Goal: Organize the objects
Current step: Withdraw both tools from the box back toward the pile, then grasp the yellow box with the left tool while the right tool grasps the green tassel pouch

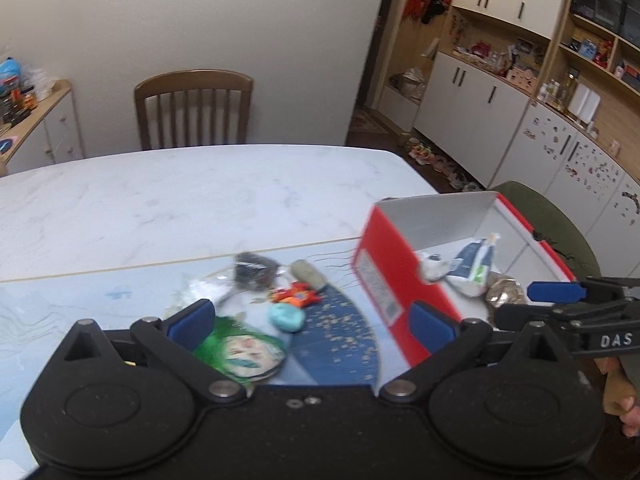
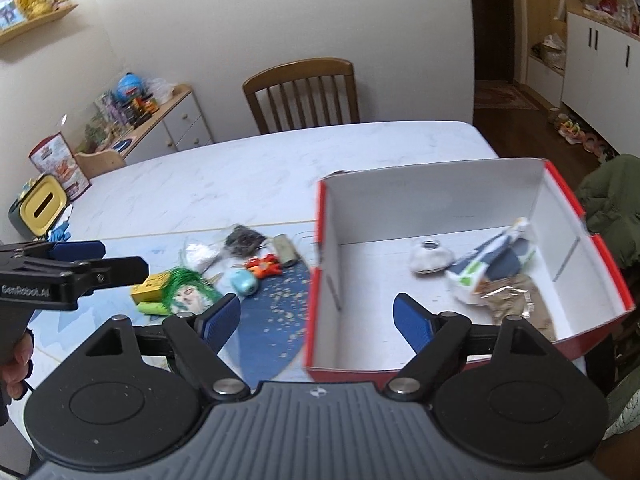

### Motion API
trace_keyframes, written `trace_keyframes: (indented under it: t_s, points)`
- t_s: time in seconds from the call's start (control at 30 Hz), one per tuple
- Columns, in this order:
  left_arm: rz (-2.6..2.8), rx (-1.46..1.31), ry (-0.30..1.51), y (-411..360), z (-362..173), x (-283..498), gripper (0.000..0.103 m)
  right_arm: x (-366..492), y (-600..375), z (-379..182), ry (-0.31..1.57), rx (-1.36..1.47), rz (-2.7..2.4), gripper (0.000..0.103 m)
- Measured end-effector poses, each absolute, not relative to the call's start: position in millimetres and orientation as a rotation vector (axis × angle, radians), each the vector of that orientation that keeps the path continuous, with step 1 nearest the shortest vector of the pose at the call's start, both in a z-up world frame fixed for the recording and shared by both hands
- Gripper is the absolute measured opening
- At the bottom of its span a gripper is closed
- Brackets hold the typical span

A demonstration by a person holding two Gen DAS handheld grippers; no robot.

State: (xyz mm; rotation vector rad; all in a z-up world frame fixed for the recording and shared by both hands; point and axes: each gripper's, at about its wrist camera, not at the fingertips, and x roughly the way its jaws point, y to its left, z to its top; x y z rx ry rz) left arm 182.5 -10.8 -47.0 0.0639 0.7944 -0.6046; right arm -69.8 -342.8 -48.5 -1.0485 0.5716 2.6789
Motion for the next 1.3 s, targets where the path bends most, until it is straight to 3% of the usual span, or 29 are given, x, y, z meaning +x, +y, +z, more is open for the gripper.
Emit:
trace_keyframes:
  t_s: [0.53, 0.9, 1.3]
  points:
    - [-0.557, 0.003, 0.894, 83, -98, 238, 0.103, -129, -416, -66, 0.525, -1.169, 2.721, 0.084]
    - [-0.541, 0.092, 0.929, 106, -144, 272, 0.102, -176, -445, -92, 0.46, -1.302, 2.72, 0.084]
    - [-0.681, 0.199, 0.937, 92, -166, 291, 0.089, -221, -459, -128, 0.462, -1.449, 2.692, 0.084]
